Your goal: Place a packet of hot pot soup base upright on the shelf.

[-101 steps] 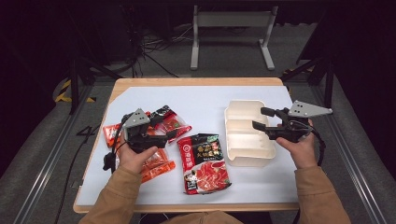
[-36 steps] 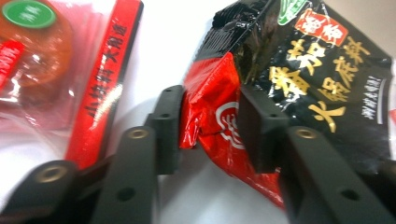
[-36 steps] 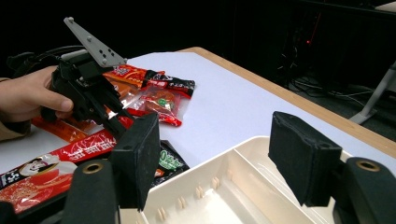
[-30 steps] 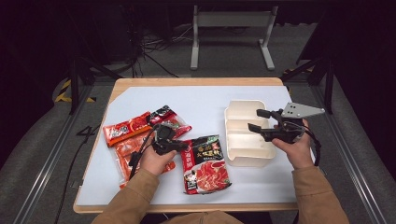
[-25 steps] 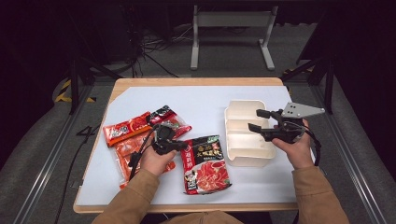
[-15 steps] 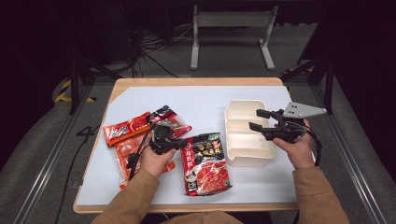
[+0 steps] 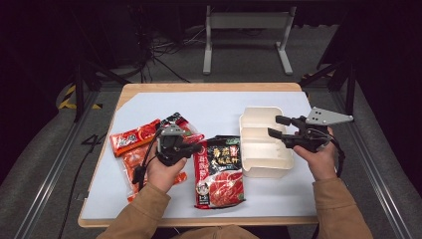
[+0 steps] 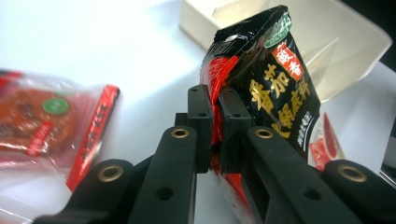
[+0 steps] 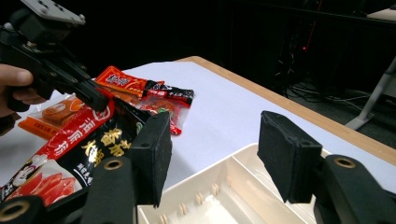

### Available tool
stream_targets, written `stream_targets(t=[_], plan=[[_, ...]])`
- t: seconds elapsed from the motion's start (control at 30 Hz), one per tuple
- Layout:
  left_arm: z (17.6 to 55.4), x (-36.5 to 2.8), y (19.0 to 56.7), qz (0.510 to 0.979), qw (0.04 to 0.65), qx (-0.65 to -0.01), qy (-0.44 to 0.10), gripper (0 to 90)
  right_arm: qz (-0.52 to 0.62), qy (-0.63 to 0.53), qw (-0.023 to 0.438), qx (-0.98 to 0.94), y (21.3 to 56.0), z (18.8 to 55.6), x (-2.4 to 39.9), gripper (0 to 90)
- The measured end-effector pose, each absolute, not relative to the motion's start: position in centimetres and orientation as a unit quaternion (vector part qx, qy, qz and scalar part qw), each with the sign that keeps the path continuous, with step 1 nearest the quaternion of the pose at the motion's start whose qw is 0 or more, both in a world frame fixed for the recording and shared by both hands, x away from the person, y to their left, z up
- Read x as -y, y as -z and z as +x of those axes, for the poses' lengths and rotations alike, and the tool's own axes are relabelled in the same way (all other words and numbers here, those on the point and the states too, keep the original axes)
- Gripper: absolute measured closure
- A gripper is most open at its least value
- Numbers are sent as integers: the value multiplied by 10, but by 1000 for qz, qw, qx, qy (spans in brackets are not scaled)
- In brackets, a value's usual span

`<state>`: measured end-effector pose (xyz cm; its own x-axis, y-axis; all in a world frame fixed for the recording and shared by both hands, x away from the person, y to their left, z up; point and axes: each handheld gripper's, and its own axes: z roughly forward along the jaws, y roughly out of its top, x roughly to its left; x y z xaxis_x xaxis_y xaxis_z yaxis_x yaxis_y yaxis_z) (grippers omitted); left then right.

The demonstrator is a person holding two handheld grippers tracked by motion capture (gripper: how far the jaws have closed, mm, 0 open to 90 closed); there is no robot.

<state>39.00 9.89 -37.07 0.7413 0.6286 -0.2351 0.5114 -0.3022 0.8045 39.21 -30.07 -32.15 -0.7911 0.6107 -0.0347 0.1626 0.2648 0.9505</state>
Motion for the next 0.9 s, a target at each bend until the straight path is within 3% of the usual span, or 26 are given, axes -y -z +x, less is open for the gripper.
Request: stream_targets(t=[0.6, 0.9], plan=[[354, -100, 329, 785, 521, -306, -139, 863, 230, -563, 194, -770, 309, 383, 295, 443], [345, -109, 317, 764, 540, -307, -176, 864, 221, -578, 166, -768, 302, 379, 287, 446]])
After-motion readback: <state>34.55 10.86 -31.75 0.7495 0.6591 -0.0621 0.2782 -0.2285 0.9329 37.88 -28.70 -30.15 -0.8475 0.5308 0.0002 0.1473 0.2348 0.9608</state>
